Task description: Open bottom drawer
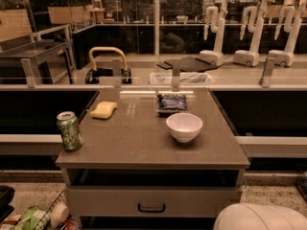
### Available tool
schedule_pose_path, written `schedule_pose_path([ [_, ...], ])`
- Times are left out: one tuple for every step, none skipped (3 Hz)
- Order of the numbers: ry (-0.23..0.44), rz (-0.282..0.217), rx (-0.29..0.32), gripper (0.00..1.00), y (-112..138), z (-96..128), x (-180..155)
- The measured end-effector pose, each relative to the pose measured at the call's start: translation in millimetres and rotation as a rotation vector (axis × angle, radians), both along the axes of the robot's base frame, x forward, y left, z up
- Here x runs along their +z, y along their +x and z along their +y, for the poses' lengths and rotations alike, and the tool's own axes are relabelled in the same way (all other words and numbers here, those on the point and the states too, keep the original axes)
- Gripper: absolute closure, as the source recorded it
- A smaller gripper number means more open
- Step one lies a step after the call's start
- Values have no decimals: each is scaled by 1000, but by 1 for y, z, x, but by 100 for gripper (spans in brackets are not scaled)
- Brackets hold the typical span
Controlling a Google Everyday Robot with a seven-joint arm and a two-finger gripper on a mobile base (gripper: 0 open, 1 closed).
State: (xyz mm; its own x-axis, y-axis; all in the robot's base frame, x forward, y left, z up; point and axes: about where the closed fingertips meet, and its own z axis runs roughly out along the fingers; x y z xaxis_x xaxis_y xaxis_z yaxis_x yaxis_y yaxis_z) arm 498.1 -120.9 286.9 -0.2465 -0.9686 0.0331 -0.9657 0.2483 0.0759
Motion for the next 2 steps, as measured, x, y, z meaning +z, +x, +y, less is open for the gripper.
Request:
schedule_pose_path([
  [10, 0, 3, 18, -1, 0, -2],
  [86, -52, 7, 0, 11, -13, -28],
])
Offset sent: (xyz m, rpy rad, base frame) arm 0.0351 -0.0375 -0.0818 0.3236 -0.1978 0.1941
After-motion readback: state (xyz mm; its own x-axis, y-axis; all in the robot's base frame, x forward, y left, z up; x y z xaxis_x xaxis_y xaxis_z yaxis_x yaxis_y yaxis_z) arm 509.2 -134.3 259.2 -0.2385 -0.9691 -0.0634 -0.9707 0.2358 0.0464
